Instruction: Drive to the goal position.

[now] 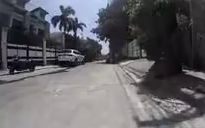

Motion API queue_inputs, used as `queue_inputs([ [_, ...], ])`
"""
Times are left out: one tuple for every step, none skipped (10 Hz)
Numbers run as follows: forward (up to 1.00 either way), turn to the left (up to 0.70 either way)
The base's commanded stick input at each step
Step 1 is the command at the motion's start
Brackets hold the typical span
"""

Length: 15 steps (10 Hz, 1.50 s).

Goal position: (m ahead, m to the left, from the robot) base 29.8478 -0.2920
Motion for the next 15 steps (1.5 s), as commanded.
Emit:
queue_inputs([
  [1.0, 0.01],
  [1.0, 0.01],
  [1.0, 0.01],
  [1.0, 0.01],
  [1.0, 0.01],
  [1.0, -0.06],
  [1.0, -0.36],
  [1.0, -0.39],
  [1.0, -0.39],
  [1.0, -0.39],
  [1.0, -0.39],
  [1.0, -0.38],
  [1.0, 0.01],
  [1.0, 0.01],
  [1.0, 0.01],
])
